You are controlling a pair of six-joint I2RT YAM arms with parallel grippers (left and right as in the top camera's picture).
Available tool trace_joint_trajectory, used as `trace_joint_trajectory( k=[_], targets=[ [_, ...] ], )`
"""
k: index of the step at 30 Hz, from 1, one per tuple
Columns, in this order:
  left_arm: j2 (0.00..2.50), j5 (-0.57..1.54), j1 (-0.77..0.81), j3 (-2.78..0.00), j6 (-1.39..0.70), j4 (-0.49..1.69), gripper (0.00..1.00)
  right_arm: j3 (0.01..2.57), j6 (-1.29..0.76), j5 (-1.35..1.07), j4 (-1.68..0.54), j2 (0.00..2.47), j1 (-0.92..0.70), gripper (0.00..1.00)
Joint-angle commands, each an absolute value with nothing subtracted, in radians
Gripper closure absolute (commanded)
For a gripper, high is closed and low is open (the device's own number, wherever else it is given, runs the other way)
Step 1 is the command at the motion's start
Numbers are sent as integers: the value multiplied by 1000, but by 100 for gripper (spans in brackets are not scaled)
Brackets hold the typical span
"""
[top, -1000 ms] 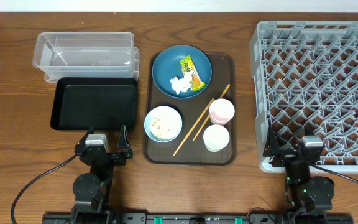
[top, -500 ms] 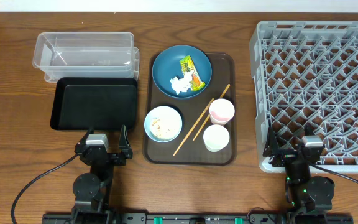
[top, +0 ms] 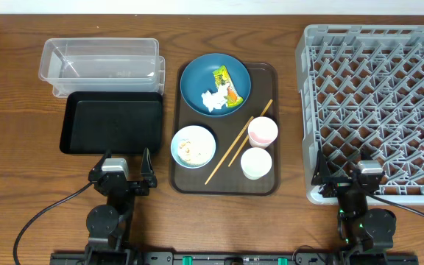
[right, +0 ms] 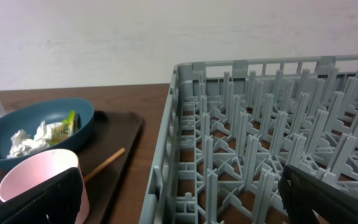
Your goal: Sort waste into correct bins and load items into the dishwasher rack
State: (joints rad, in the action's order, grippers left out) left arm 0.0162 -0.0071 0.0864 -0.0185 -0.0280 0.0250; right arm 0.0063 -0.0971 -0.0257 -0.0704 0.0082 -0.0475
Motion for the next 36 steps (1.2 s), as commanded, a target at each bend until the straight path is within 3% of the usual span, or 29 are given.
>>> trace_joint_trajectory(
  k=[1,18,25,36],
  targets=[
    [18,-44,83,-4,-19,70,10,6,-84,-15,-75,9,-53,1],
    [18,-44,83,-4,-20,69,10,6,-120,-20,-75,9,-53,1],
    [24,-37,83,-11,-178,71,10,31,-114,-23,-120,20,-53,1],
    [177,-10,83,-208,-173,263,10,228,-72,-22,-258,251,-53,1]
  ],
)
